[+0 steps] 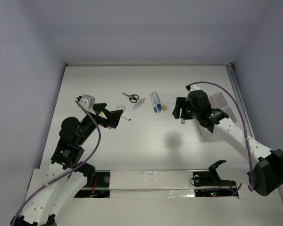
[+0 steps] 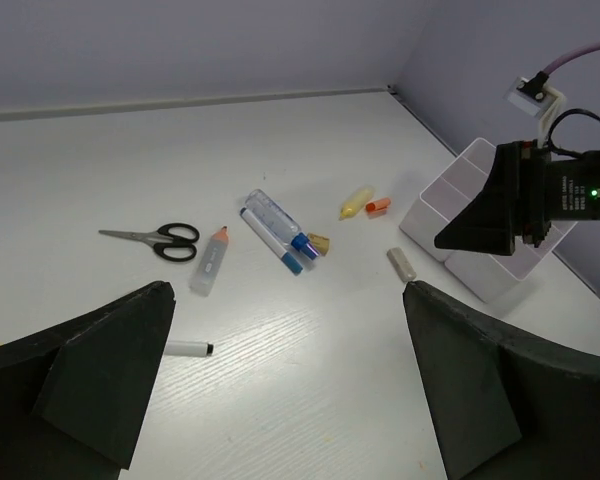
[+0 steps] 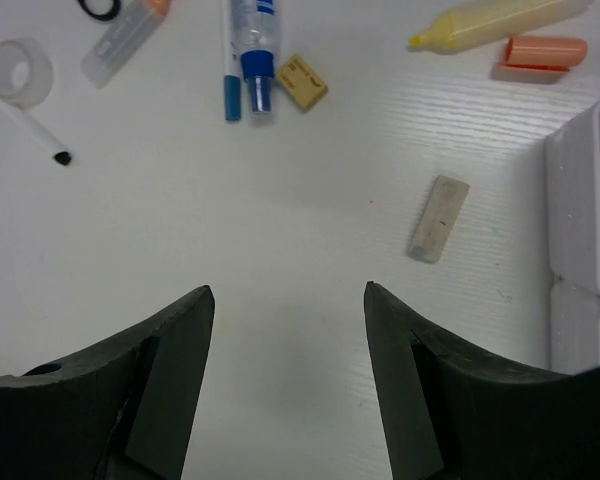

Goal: Sort the stationery into containers
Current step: Pick up the stationery from the center of the board.

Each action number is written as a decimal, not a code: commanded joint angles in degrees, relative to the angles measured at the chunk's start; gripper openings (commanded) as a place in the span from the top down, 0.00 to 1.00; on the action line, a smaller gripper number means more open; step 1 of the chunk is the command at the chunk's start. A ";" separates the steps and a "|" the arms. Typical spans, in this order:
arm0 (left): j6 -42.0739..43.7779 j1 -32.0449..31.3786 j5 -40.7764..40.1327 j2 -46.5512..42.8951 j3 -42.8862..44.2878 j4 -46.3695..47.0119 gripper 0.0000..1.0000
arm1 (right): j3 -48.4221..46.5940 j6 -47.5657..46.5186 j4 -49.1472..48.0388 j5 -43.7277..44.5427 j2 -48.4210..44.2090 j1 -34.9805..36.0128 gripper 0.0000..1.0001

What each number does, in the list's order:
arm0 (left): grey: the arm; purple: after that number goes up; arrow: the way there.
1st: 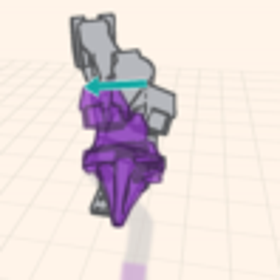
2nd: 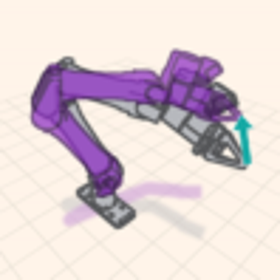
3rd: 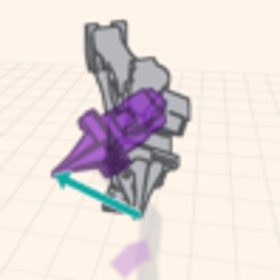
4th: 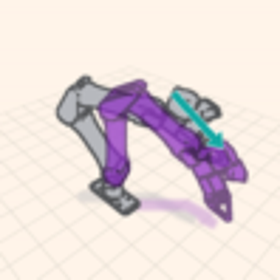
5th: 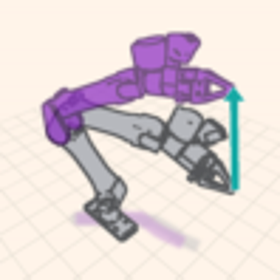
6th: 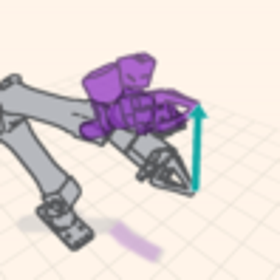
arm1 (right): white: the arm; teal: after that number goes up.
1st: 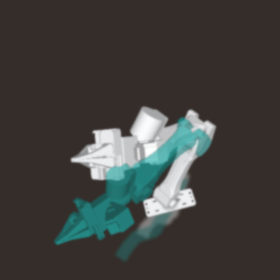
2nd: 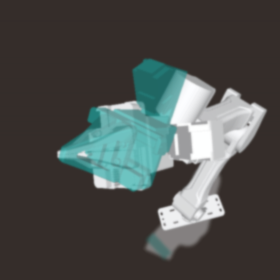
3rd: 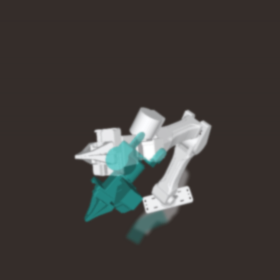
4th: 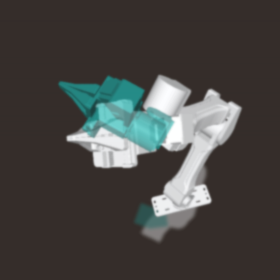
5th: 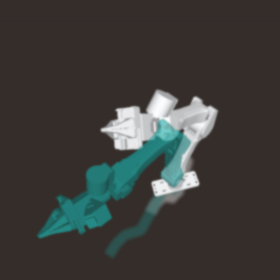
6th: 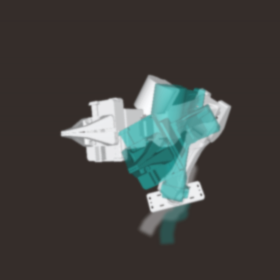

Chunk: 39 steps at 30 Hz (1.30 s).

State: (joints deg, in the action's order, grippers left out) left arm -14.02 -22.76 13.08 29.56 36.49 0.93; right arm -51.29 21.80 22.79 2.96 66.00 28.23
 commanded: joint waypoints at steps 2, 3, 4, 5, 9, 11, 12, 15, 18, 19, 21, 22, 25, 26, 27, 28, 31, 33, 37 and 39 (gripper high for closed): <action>0.57 0.35 0.89 0.23 2.44 2.24 0.01 | -2.68 -0.10 3.22 8.80 2.90 0.42 0.33; 0.66 0.35 0.98 0.23 2.45 2.24 0.01 | -2.59 0.25 3.66 10.21 4.04 0.42 0.34; 0.66 0.35 0.98 0.49 2.45 2.06 0.01 | -2.50 0.35 4.02 11.61 4.66 0.42 0.36; 0.75 0.35 0.89 0.58 2.45 1.97 0.01 | -2.41 0.43 4.19 11.98 5.36 0.42 0.37; 1.01 -0.26 0.72 1.20 2.62 2.06 0.01 | -1.62 1.66 3.41 13.30 9.58 0.42 0.44; 0.93 -0.79 0.72 1.99 2.53 2.06 0.01 | -1.10 1.84 2.44 14.09 11.95 -0.27 0.44; 0.93 -0.79 0.72 1.99 2.45 2.06 0.01 | -1.10 2.01 1.74 14.35 13.79 -0.80 0.44; 0.84 -0.79 0.89 1.90 2.27 2.23 0.01 | -0.48 1.93 0.33 12.95 16.61 -3.96 0.43; 1.01 -0.79 0.54 1.82 2.27 1.88 0.01 | -1.09 1.14 -0.29 11.45 19.43 -5.64 0.42; 1.10 -0.79 0.45 1.82 2.27 1.80 0.01 | -1.70 0.96 -0.46 11.54 19.78 -6.34 0.42; 1.19 -0.79 0.45 1.99 2.36 1.71 0.01 | -2.24 0.70 -1.07 10.58 21.18 -7.13 0.42; 1.19 -0.79 0.54 2.17 2.36 1.71 0.01 | -2.67 0.70 -1.34 8.83 21.89 -7.83 0.42; 1.28 -0.79 0.63 2.17 2.45 1.62 0.01 | -3.55 0.35 -2.04 6.71 24.79 -7.84 0.43; 1.28 -0.79 0.54 2.17 2.45 1.62 0.01 | -4.08 0.26 -2.30 6.36 25.32 -7.84 0.44; 1.28 -0.79 0.45 2.17 2.53 1.62 0.01 | -4.34 0.35 -2.39 6.27 25.93 -7.84 0.45; 1.28 -0.79 0.54 2.25 2.53 1.71 0.01 | -4.52 0.43 -2.31 6.09 26.81 -7.84 0.48; 1.28 -0.79 0.81 2.61 2.62 1.71 0.01 | -4.96 0.52 -2.66 5.65 27.60 -7.84 0.52; 1.36 -0.79 0.72 2.52 2.71 1.71 0.01 | -5.49 0.52 -2.66 5.48 28.66 -7.84 0.58; 1.54 -0.79 0.54 1.99 2.71 1.53 0.01 | -5.84 0.52 -3.71 6.17 30.16 -7.84 0.83; 1.63 -0.79 0.28 1.64 2.62 1.44 0.01 | -5.40 -0.09 -4.93 5.31 28.42 -7.84 0.94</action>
State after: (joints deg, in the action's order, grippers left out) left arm -13.30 -23.27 13.13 31.97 36.56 0.91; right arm -55.24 22.26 21.89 8.93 95.35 20.43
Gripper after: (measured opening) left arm 0.990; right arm 0.154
